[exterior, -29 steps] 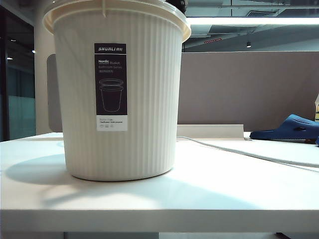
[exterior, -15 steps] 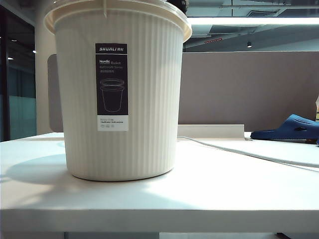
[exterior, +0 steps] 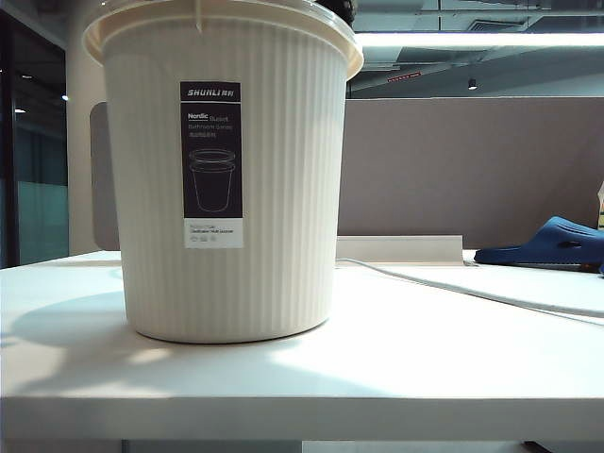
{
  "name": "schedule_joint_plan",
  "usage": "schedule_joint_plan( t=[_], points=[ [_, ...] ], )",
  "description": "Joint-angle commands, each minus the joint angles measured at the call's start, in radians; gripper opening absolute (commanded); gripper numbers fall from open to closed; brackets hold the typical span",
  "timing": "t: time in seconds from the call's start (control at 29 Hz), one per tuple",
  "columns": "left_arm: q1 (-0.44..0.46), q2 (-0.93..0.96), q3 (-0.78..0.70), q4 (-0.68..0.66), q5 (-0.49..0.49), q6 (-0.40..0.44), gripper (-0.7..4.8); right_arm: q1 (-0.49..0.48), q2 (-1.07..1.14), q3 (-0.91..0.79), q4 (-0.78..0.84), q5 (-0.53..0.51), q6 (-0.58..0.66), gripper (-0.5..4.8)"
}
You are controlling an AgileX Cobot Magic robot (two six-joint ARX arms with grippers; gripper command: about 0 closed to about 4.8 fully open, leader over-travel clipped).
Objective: Open the ring lid of the trash can, pull out the black garbage bag inside, and place it on the table.
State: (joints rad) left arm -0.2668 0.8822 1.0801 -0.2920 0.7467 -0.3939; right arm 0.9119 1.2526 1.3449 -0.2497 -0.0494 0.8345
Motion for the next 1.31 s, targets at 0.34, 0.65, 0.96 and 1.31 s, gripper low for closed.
schedule_joint_plan(
  t=[0.34, 0.65, 0.96, 1.31],
  points=[
    [-0.001, 0.011, 0.005, -0.054, -0.188, -0.068, 1.93, -0.139, 0.006, -0.081, 0.179, -0.127, 0.351, 2.75],
    [0.0, 0.023, 0.005, -0.043, -0.197, -0.078, 2.52, -0.162, 0.013, -0.081, 0.093, -0.223, 0.011, 2.75],
    [0.0, 0.023, 0.005, -0.043, -0.196, -0.164, 2.57, -0.161, -0.058, -0.08, -0.027, -0.248, -0.653, 3.2],
    [-0.001, 0.023, 0.004, -0.043, -0.11, -0.153, 2.56, -0.161, -0.081, -0.08, -0.066, -0.073, -1.208, 3.28]
  ],
)
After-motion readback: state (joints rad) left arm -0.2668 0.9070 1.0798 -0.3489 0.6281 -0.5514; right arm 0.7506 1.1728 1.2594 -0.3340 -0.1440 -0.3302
